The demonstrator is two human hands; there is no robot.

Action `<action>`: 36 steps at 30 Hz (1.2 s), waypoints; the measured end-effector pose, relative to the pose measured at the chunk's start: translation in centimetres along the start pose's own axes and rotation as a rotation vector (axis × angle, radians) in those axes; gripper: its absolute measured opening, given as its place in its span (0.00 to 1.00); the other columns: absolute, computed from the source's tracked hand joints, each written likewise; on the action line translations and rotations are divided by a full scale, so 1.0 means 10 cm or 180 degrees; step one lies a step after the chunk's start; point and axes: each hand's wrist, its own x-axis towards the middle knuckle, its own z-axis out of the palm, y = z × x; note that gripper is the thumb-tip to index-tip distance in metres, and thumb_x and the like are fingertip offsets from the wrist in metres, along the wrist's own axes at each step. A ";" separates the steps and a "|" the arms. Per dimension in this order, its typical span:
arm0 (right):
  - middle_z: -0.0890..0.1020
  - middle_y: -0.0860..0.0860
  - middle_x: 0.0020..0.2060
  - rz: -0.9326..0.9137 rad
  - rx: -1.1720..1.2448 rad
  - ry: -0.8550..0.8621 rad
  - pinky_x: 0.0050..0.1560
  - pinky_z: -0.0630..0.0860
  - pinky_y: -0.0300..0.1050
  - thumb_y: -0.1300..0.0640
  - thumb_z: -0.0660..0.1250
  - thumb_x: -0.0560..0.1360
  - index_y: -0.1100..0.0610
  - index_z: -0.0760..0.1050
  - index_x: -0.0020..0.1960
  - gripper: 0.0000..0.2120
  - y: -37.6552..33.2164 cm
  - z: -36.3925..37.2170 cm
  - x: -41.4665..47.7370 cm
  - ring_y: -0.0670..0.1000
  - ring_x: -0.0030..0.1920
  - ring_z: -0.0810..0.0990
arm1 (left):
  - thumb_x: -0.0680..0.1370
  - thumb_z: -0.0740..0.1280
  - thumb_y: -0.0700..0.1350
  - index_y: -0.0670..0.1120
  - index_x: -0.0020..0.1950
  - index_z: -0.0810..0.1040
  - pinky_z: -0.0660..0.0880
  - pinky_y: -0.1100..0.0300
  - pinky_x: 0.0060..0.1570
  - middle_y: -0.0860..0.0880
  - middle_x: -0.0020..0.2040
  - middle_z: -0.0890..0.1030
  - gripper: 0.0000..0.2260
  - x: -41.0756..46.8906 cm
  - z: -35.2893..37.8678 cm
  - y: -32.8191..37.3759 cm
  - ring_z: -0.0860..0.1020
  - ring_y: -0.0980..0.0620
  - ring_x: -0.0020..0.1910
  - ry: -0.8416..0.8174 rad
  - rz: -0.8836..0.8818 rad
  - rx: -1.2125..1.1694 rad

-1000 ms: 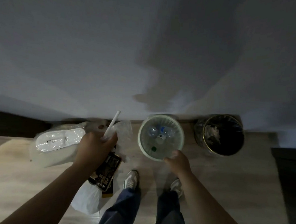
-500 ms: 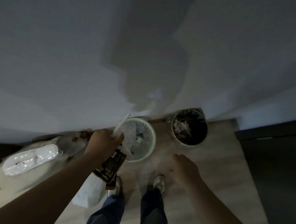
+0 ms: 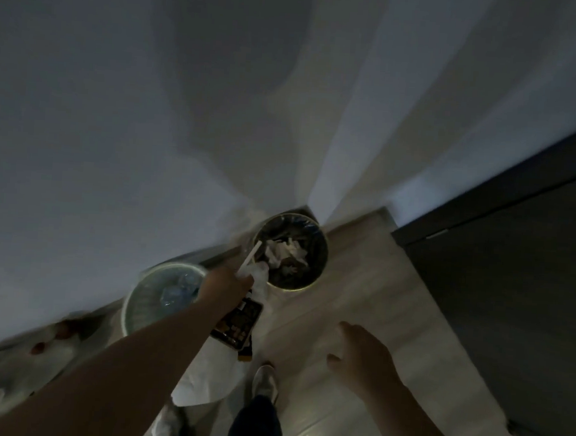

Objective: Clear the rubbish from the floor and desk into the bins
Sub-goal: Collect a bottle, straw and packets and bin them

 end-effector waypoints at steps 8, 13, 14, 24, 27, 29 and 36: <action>0.73 0.50 0.63 0.0277 0.0329 0.0018 0.60 0.73 0.43 0.45 0.62 0.77 0.53 0.63 0.72 0.26 0.71 0.27 0.77 0.50 0.63 0.74 | 0.77 0.63 0.59 0.42 0.42 0.79 0.72 0.57 0.42 0.44 0.38 0.79 0.20 1.31 0.82 0.71 0.80 0.44 0.42 0.0170 0.0330 0.0295; 0.73 0.51 0.64 0.0335 0.0394 -0.0028 0.61 0.72 0.42 0.45 0.62 0.78 0.53 0.62 0.73 0.26 0.89 0.60 1.23 0.50 0.64 0.73 | 0.76 0.65 0.59 0.45 0.41 0.76 0.69 0.59 0.37 0.48 0.34 0.76 0.17 1.89 1.20 0.87 0.75 0.47 0.35 0.0409 0.0633 0.0336; 0.73 0.51 0.65 0.0325 0.0401 -0.0051 0.62 0.72 0.42 0.45 0.62 0.78 0.53 0.61 0.73 0.27 0.90 0.67 1.31 0.50 0.65 0.73 | 0.75 0.66 0.59 0.44 0.40 0.77 0.69 0.59 0.36 0.49 0.33 0.76 0.18 2.00 1.26 0.88 0.77 0.46 0.35 0.0464 0.0683 0.0250; 0.74 0.51 0.63 0.0289 0.0548 -0.0078 0.59 0.73 0.42 0.46 0.62 0.78 0.53 0.62 0.72 0.26 0.89 1.02 1.67 0.50 0.63 0.74 | 0.75 0.67 0.43 0.39 0.47 0.81 0.69 0.60 0.37 0.43 0.40 0.79 0.08 2.37 1.49 0.61 0.78 0.43 0.40 0.0364 0.1246 0.0692; 0.74 0.50 0.61 0.0251 0.0555 -0.0022 0.57 0.73 0.42 0.47 0.62 0.78 0.53 0.64 0.71 0.24 0.85 0.98 1.70 0.50 0.61 0.75 | 0.75 0.70 0.47 0.41 0.41 0.76 0.67 0.67 0.22 0.48 0.31 0.75 0.10 2.40 1.47 0.51 0.73 0.52 0.29 -0.0196 0.0901 0.0957; 0.75 0.51 0.60 0.0239 0.0539 0.0013 0.56 0.74 0.42 0.47 0.63 0.77 0.53 0.65 0.70 0.23 0.83 0.94 1.72 0.50 0.60 0.75 | 0.74 0.71 0.51 0.42 0.44 0.75 0.66 0.65 0.26 0.47 0.34 0.76 0.12 2.42 1.45 0.51 0.74 0.51 0.31 -0.0416 0.0807 0.1180; 0.75 0.51 0.59 0.0222 0.0414 0.0102 0.56 0.74 0.43 0.47 0.62 0.77 0.53 0.66 0.68 0.22 0.77 0.78 1.70 0.50 0.59 0.76 | 0.72 0.73 0.50 0.44 0.73 0.67 0.65 0.57 0.63 0.43 0.72 0.69 0.31 2.43 1.34 0.53 0.68 0.44 0.69 -0.0516 0.1206 0.1207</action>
